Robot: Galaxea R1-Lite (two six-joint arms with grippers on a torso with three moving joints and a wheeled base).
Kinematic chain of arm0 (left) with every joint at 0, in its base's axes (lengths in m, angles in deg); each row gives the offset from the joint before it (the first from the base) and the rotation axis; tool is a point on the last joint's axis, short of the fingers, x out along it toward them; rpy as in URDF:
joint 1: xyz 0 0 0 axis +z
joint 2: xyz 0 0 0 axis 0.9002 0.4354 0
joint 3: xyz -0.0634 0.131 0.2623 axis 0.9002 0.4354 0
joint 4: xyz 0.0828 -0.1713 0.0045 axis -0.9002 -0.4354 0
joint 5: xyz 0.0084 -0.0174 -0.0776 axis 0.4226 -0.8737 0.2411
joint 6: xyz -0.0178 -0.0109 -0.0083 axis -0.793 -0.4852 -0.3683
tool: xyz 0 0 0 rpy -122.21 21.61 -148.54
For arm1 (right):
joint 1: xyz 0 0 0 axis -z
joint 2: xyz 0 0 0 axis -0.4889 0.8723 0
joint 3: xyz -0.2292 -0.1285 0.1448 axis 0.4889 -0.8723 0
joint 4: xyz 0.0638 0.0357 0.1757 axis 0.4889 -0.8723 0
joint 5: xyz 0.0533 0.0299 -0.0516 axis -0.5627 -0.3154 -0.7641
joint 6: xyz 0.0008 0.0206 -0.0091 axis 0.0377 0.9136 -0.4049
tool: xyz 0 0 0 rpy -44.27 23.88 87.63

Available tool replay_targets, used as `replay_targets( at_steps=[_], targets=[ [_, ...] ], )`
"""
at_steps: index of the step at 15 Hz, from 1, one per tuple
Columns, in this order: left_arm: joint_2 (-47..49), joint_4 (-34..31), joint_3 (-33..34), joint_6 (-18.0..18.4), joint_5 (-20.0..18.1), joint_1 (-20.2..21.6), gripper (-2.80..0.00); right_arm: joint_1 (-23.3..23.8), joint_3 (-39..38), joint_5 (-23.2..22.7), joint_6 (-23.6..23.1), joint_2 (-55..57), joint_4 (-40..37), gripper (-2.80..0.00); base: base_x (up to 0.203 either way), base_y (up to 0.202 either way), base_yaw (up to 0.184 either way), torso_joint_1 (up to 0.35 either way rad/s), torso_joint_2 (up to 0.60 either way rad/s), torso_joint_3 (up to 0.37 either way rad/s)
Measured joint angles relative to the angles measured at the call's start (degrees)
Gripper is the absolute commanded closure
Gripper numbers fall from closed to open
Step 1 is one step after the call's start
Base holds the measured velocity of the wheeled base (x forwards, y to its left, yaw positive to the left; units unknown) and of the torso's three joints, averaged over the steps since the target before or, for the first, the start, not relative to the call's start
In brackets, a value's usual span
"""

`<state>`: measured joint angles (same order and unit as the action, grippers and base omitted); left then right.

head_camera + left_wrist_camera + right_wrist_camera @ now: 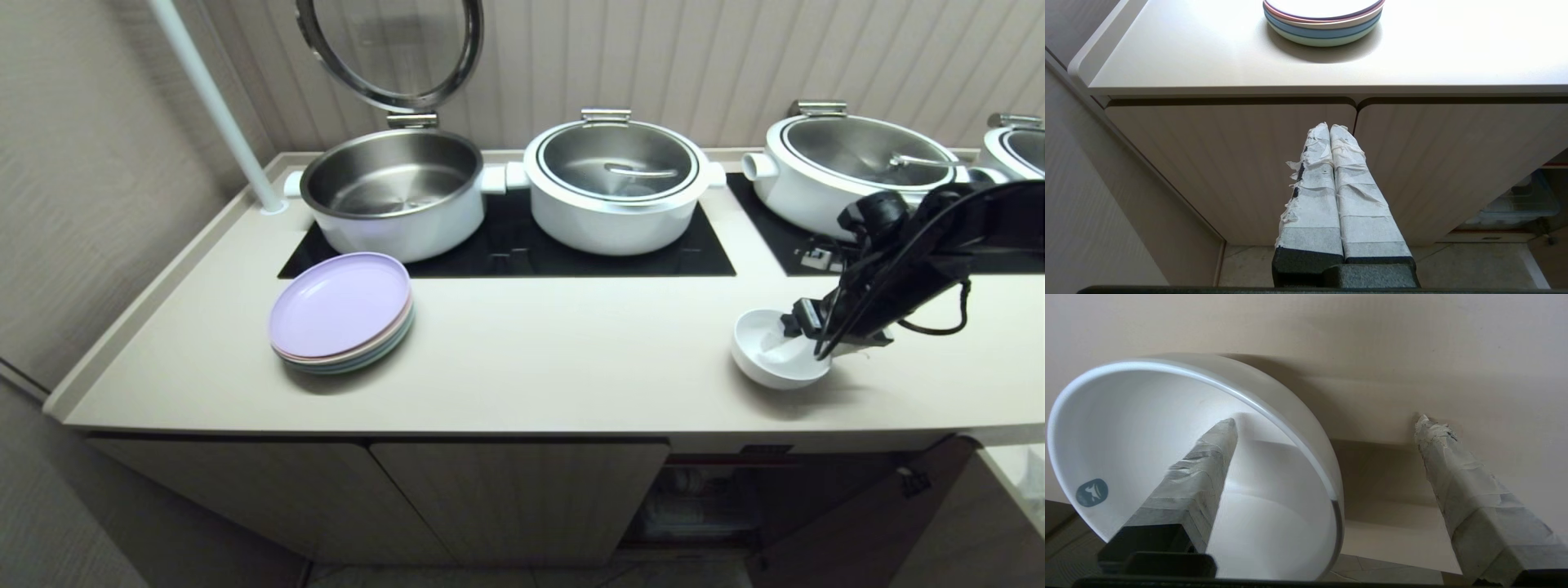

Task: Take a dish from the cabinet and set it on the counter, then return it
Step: Pick up the bowl from the table

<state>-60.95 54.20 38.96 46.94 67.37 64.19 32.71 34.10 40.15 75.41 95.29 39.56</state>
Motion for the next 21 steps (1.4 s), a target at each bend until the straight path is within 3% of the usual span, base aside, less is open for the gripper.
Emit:
replay_targets(
  at_steps=[16,21],
  targets=[
    [0.0,0.0,0.0,-0.01,0.0,0.0,0.0,-0.05,-0.56,0.0,0.95,-1.26,-0.24,0.0,0.0,0.0,0.0,0.0,0.0,0.0],
    [0.0,-0.02,0.0,-0.02,0.0,0.0,0.0,-0.15,-0.91,0.02,4.38,-1.9,-0.46,0.0,0.0,0.0,0.0,0.0,0.0,0.0]
  ],
)
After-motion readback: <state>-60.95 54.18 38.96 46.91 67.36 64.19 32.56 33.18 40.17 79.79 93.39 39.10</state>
